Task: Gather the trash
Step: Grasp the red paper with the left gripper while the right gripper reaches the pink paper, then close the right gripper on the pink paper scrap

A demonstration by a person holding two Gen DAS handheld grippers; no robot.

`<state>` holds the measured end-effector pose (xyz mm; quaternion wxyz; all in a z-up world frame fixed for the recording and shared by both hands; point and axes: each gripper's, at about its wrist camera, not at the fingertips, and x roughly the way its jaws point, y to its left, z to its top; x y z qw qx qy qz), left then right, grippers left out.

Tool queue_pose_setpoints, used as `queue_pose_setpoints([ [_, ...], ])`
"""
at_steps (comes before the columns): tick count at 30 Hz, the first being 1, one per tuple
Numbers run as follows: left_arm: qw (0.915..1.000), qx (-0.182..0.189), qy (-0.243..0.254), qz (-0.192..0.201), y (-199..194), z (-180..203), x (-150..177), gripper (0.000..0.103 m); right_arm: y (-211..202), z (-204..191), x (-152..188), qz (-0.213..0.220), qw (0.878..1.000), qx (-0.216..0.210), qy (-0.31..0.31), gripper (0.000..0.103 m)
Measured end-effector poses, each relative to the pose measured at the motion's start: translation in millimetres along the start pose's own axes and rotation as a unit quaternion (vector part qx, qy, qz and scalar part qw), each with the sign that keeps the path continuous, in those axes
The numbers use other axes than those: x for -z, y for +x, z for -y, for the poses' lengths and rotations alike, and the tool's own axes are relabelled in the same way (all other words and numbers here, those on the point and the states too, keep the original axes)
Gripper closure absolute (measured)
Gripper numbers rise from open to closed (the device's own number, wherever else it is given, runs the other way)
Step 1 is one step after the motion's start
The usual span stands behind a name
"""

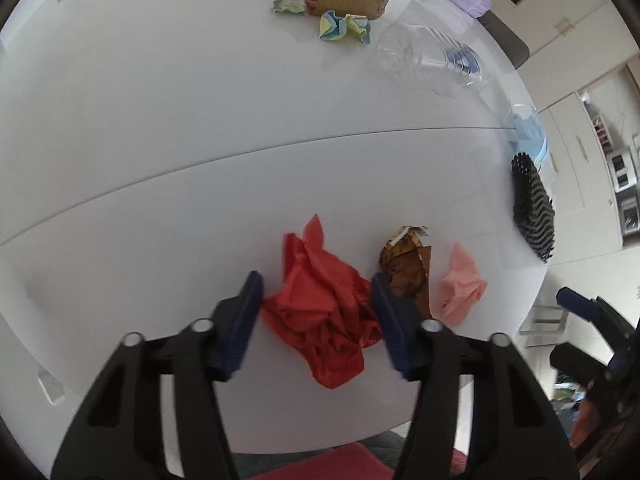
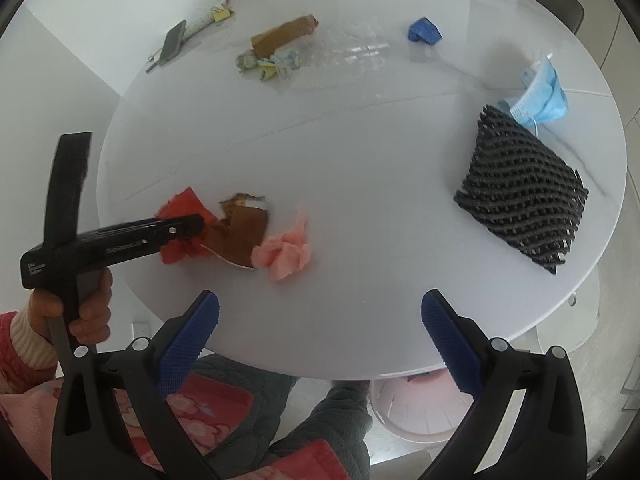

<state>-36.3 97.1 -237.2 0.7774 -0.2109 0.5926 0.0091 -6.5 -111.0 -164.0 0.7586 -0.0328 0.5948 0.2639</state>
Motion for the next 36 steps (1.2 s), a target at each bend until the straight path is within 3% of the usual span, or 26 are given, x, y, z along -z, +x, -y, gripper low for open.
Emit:
queue_pose_setpoints([
  [4, 0.9999, -0.011, 0.007, 0.010, -4.6, 0.7, -3.6, 0.063, -1.2, -16.3, -10.4, 0.015, 1.000, -0.010, -0.018, 0.003],
  [9, 0.9990, -0.026, 0.015, 0.032, -23.4, -7.1, -21.2, 0.064, 24.7, -23.6, -19.5, 0.012, 0.999, 0.010, -0.028, 0.006],
  [15, 0.9977, -0.030, 0.032, 0.051, -53.3, -18.3, -38.0, 0.064, 67.6, -27.2, -23.7, -0.026, 0.999, 0.033, -0.033, 0.022],
  [18, 0.9972, -0.031, 0.045, 0.051, -59.6, -18.8, -44.4, 0.064, 76.8, -30.1, -26.5, -0.036, 0.998, 0.039, -0.030, 0.035],
  [23, 0.9932, -0.042, 0.095, 0.053, -60.9, -4.3, -51.5, 0.063, 75.1, -26.8, -23.7, -0.034, 0.998, 0.052, -0.012, 0.072],
  [27, 0.9901, -0.033, 0.128, 0.047, -58.9, 15.7, -54.1, 0.063, 65.4, -8.5, -16.1, -0.021, 0.999, 0.031, 0.034, 0.074],
  [30, 0.9850, -0.026, 0.164, 0.050, -60.7, 42.5, -50.5, 0.063, 41.7, 6.9, -6.4, 0.008, 0.998, 0.020, 0.063, 0.074],
  [33, 0.9743, -0.008, 0.219, 0.050, -62.3, 82.8, -40.5, 0.063, 7.8, 26.5, 8.6, 0.038, 0.994, 0.026, 0.095, 0.074],
  [36, 0.9578, 0.030, 0.283, 0.043, -59.9, 135.3, -23.7, 0.063, -31.3, 50.4, 35.1, 0.069, 0.989, 0.049, 0.125, 0.074],
])
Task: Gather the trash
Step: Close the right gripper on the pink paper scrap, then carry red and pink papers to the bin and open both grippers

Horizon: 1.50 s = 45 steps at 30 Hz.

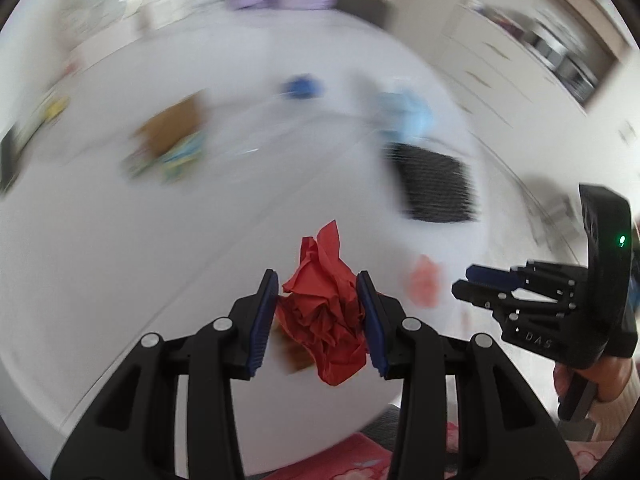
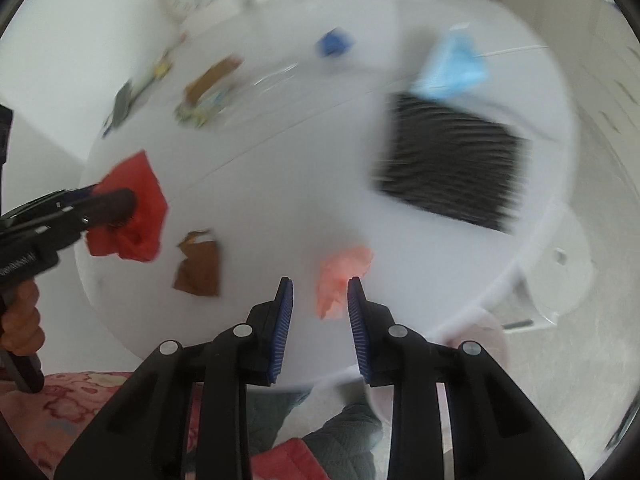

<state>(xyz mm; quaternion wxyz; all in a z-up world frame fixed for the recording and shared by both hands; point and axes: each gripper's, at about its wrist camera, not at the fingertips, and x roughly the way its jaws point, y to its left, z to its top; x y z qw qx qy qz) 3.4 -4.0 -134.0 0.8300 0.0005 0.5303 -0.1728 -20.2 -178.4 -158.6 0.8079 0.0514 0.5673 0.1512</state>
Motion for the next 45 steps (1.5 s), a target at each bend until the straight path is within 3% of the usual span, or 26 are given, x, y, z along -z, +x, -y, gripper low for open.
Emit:
queue_pose_setpoints([
  [4, 0.9962, 0.054, 0.068, -0.004, 13.1, 70.4, -10.9, 0.063, -41.2, 49.5, 30.1, 0.031, 0.998, 0.036, 0.047, 0.074],
  [7, 0.9918, 0.068, 0.108, -0.008, 24.0, 112.2, -12.8, 0.063, -50.0, 87.1, 55.9, 0.033, 0.995, 0.049, 0.079, 0.074],
  [11, 0.9930, 0.066, 0.098, -0.007, 23.2, 129.1, -11.7, 0.063, -50.5, 105.8, 71.5, 0.035, 0.995, 0.040, 0.088, 0.072],
  [15, 0.9968, 0.054, 0.058, -0.005, 11.9, 107.2, -12.4, 0.063, -50.6, 92.1, 57.7, 0.050, 0.997, 0.006, 0.061, 0.067],
  [23, 0.9998, -0.004, -0.011, 0.012, -19.4, 19.6, -7.6, 0.063, -10.5, 24.5, 11.9, 0.044, 0.999, -0.027, -0.004, 0.021],
  [28, 0.9993, -0.009, -0.036, 0.004, -24.8, -23.5, 1.0, 0.063, 31.6, -7.8, -8.4, 0.011, 1.000, -0.013, 0.008, 0.018],
  [31, 0.9995, -0.005, -0.032, -0.002, -22.3, -36.7, 1.2, 0.063, 50.7, -17.6, -13.9, 0.000, 0.999, 0.027, 0.023, 0.018],
  [33, 0.9997, -0.005, -0.022, -0.004, -20.4, -42.7, -1.5, 0.063, 63.2, -22.0, -16.0, -0.008, 0.998, 0.045, 0.037, 0.024],
  [35, 0.9999, -0.002, -0.011, -0.006, -19.4, -47.6, -4.6, 0.062, 71.8, -23.5, -16.4, -0.018, 0.997, 0.056, 0.043, 0.051],
  [37, 0.9999, 0.002, -0.003, -0.010, -16.1, -50.1, -7.4, 0.062, 79.7, -23.6, -14.0, -0.029, 0.996, 0.072, 0.048, 0.061],
  [38, 0.9999, 0.002, 0.001, -0.012, -14.4, -50.4, -8.3, 0.062, 78.0, -25.4, -12.9, -0.023, 0.995, 0.081, 0.044, 0.072],
  [41, 0.9998, 0.009, 0.012, -0.016, -9.8, -47.1, -10.3, 0.062, 71.6, -20.3, -10.1, -0.014, 0.995, 0.077, 0.058, 0.077],
  [45, 0.9991, 0.017, 0.035, -0.015, -6.2, -30.2, -14.1, 0.062, 47.7, 4.2, -1.8, 0.009, 0.994, 0.037, 0.107, 0.078],
])
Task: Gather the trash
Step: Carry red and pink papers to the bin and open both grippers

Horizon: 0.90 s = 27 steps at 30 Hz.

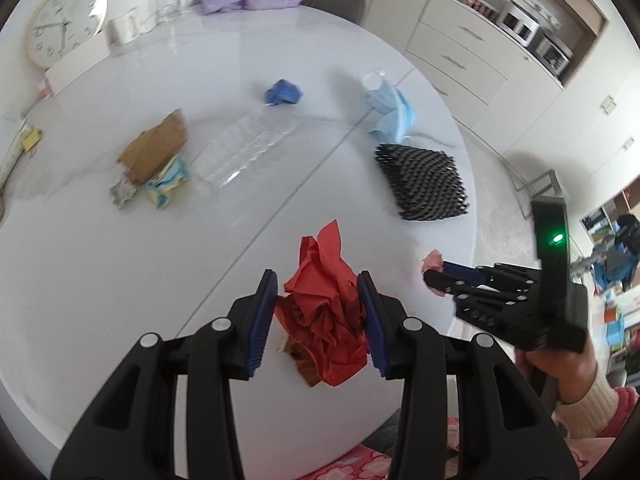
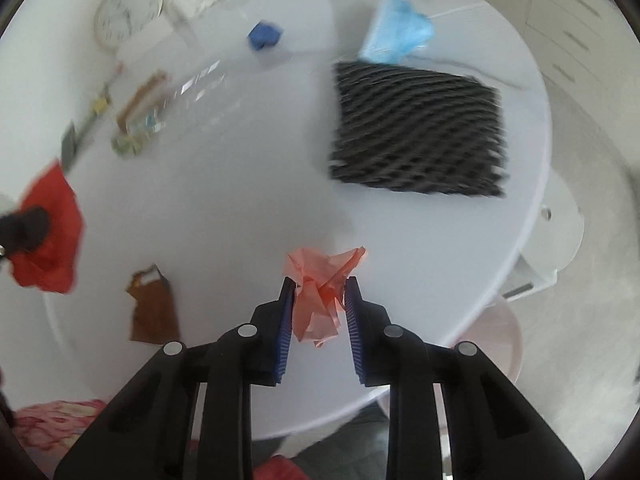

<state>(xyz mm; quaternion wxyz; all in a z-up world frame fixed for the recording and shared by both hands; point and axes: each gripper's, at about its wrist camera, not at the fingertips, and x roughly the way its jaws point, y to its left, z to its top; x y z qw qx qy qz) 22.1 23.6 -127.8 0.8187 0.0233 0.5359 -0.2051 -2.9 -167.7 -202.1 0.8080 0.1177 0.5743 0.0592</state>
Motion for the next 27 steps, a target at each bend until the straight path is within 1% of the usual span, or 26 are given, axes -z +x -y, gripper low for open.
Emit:
queue_pose_setpoints([
  [2, 0.9999, 0.008, 0.015, -0.001, 3.0, 14.6, -3.7, 0.062, -18.5, 16.5, 4.1, 0.010, 1.000, -0.010, 0.017, 0.078],
  [5, 0.9993, 0.020, 0.033, -0.003, 7.5, 37.9, -7.5, 0.062, -54.8, 46.3, 18.3, 0.031, 0.999, 0.007, 0.027, 0.077],
  [6, 0.9988, 0.026, 0.040, -0.004, 9.9, 49.1, -9.1, 0.062, -66.4, 57.5, 24.8, 0.037, 0.999, 0.019, 0.027, 0.076],
  [7, 0.9986, 0.029, 0.044, -0.004, 11.2, 56.7, -9.8, 0.062, -74.2, 68.8, 32.4, 0.038, 0.998, 0.033, 0.026, 0.074],
  [9, 0.9978, 0.038, 0.055, -0.005, 14.4, 75.2, -11.7, 0.062, -75.0, 88.1, 45.2, 0.033, 0.998, 0.050, 0.022, 0.072],
  [11, 0.9967, 0.043, 0.068, -0.005, 18.0, 98.1, -12.6, 0.062, -60.1, 111.6, 57.3, 0.019, 0.998, 0.052, 0.022, 0.069],
  [12, 0.9964, 0.044, 0.073, -0.006, 19.0, 105.5, -12.4, 0.062, -42.9, 124.0, 65.7, 0.004, 0.999, 0.051, 0.018, 0.065],
  [13, 0.9957, 0.046, 0.080, -0.007, 20.7, 116.3, -11.9, 0.062, -22.7, 134.5, 73.7, -0.016, 0.999, 0.047, 0.015, 0.048],
  [14, 0.9951, 0.048, 0.087, -0.009, 22.4, 125.5, -10.9, 0.062, -2.0, 143.6, 81.2, -0.035, 0.998, 0.046, 0.016, 0.029],
  [15, 0.9945, 0.049, 0.092, -0.013, 24.4, 133.3, -9.9, 0.062, 14.0, 151.3, 86.6, -0.050, 0.998, 0.046, 0.019, 0.026],
  [17, 0.9930, 0.052, 0.103, -0.024, 30.0, 150.3, -6.5, 0.062, 33.6, 162.2, 93.9, -0.072, 0.996, 0.030, 0.031, 0.026],
  [18, 0.9924, 0.053, 0.107, -0.029, 32.4, 157.8, -4.6, 0.062, 41.3, 170.2, 97.6, -0.090, 0.995, 0.022, 0.045, 0.026],
  [19, 0.9915, 0.053, 0.114, -0.036, 35.8, 166.9, -2.1, 0.062, 42.1, 175.6, 100.0, -0.095, 0.994, 0.019, 0.052, 0.022],
  [20, 0.9904, 0.055, 0.119, -0.042, 39.5, 175.9, 0.4, 0.062, 36.7, 182.7, 102.4, -0.090, 0.994, 0.020, 0.059, 0.010],
  [22, 0.9882, 0.060, 0.130, -0.055, 47.0, 191.7, 4.5, 0.062, 18.7, 194.0, 104.6, -0.067, 0.995, 0.029, 0.070, 0.003],
  [24, 0.9856, 0.070, 0.139, -0.065, 55.2, 206.7, 8.7, 0.062, -3.8, 207.7, 106.5, -0.048, 0.995, 0.037, 0.084, 0.003],
  [27, 0.9792, 0.087, 0.162, -0.084, 76.4, 233.8, 16.5, 0.062, -34.2, 228.0, 109.1, -0.026, 0.993, 0.054, 0.102, 0.003],
])
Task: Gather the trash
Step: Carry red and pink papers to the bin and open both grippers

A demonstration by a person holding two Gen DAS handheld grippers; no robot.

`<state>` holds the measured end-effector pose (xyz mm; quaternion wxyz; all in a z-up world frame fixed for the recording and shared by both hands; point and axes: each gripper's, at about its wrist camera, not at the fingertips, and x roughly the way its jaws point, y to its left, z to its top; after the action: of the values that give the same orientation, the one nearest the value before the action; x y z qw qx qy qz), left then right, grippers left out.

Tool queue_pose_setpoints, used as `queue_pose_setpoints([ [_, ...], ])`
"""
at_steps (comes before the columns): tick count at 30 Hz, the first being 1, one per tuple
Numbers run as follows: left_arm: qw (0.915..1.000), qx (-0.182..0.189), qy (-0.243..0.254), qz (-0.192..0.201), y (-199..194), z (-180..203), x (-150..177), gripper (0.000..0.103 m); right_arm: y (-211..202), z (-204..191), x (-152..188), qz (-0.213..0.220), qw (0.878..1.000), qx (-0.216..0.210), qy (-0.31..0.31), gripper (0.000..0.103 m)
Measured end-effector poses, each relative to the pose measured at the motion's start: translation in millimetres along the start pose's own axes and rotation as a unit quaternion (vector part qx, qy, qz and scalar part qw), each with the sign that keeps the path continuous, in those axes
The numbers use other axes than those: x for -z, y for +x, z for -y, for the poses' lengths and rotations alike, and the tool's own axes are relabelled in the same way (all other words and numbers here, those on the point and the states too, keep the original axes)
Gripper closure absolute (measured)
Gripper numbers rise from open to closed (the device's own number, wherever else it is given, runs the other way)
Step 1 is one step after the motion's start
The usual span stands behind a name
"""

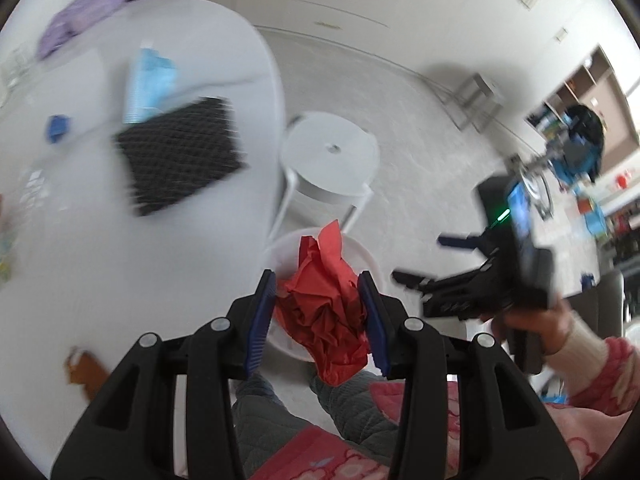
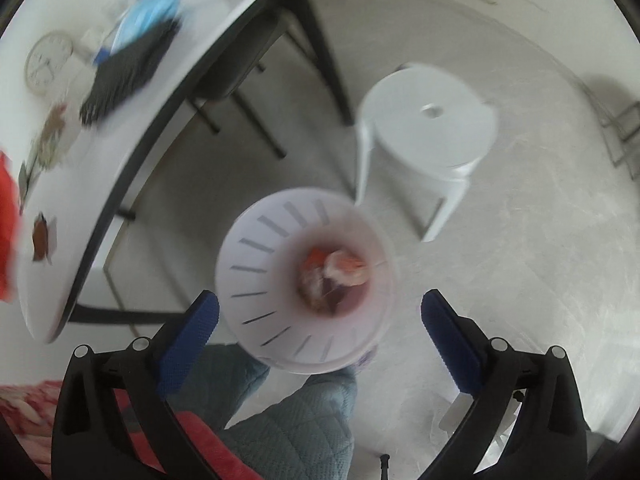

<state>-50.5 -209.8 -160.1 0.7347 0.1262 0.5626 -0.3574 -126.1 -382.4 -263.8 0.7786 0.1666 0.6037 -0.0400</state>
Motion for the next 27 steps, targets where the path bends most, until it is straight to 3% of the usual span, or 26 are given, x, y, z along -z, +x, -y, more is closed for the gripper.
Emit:
queue_pose_setpoints([
  [4, 0.9990, 0.015, 0.032, -0.026, 51.4, 29.0, -2.4, 0.061, -31.7, 34.3, 3.6, 0.022, 0.999, 0.016, 0.019, 0.003],
  [6, 0.9984, 0.018, 0.043, -0.033, 77.5, 37.0, 0.7, 0.056, -40.4, 44.3, 4.9, 0.024, 0.999, 0.013, 0.029, 0.003],
  [8, 0.9975, 0.007, 0.053, -0.047, 109.6, 42.3, 6.7, 0.038, -45.0, 52.8, 6.6, 0.025, 0.999, 0.006, 0.043, 0.003],
  [10, 0.9961, -0.012, 0.046, -0.075, 143.0, 41.4, 12.7, 0.031, -45.5, 58.2, 9.4, 0.019, 0.998, -0.006, 0.052, 0.003],
  [14, 0.9924, -0.029, 0.018, -0.119, 177.6, 34.9, 20.1, 0.028, -42.5, 59.5, 11.6, 0.009, 0.999, -0.004, 0.046, 0.003],
  [17, 0.9941, -0.024, -0.010, -0.106, 170.7, 31.4, 17.5, 0.022, -40.3, 56.1, 11.1, 0.002, 0.999, -0.002, 0.036, 0.003],
  [21, 0.9962, -0.014, -0.024, -0.082, 144.7, 32.9, 8.9, 0.022, -42.7, 54.2, 6.9, 0.005, 1.000, -0.004, 0.030, 0.003],
  [25, 0.9983, -0.019, -0.026, -0.048, 98.0, 33.8, 0.4, 0.021, -51.6, 48.3, -3.5, 0.022, 0.999, -0.006, 0.030, 0.003],
  [27, 0.9989, -0.029, -0.021, -0.029, 70.7, 30.9, -1.8, 0.016, -59.0, 41.3, -9.8, 0.036, 0.999, -0.007, 0.028, 0.003],
])
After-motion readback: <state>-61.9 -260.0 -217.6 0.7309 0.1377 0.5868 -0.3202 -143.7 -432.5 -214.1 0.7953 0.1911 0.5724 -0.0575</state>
